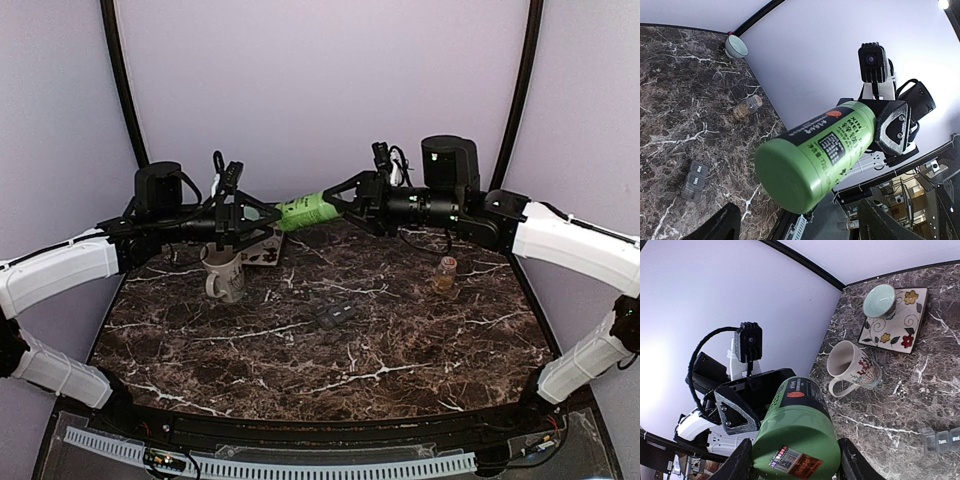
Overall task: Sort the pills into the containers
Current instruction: Pass from the right arm to the left
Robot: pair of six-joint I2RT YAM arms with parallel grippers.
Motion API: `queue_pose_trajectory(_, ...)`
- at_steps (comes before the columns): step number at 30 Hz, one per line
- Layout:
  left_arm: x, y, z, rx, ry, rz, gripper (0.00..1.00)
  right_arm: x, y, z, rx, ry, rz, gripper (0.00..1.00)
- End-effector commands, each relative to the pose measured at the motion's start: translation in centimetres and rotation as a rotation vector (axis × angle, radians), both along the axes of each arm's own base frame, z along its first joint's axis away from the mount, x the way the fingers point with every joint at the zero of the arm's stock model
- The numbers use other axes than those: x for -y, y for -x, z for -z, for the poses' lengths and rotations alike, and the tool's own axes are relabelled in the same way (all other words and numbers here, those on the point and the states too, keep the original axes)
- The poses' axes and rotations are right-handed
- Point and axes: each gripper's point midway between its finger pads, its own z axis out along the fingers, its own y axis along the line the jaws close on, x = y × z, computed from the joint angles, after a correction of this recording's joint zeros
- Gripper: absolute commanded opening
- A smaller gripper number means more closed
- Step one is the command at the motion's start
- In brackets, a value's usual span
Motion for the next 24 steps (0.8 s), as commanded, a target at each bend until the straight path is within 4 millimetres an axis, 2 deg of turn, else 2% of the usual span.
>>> queue_pose_trajectory(1, 0.4, 0.1, -2.1, 0.04, 0.057, 0.039, 0.84, -1.3, 1.9, -3.2, -0.005, -0.149, -0.095, 0.0)
queue_pose_trajectory(9, 0.5, 0.2, -3.1, 0.049, 0.121, 0.073, 0.84, -2.3, 2.3, -2.9, -0.032, -0.198, -0.146, 0.0)
queue_pose_trajectory(16, 0.8, 1.2, -4.2, 0.066, 0.184, 0.152, 0.81, -3.0, 2.3, -2.2, -0.051, -0.222, -0.167, 0.0)
queue_pose_trajectory(24, 0.9, 2.4, -4.3, 0.069, 0.197, 0.22, 0.79, -3.2, 2.1, -2.7, -0.051, -0.26, -0.176, 0.0)
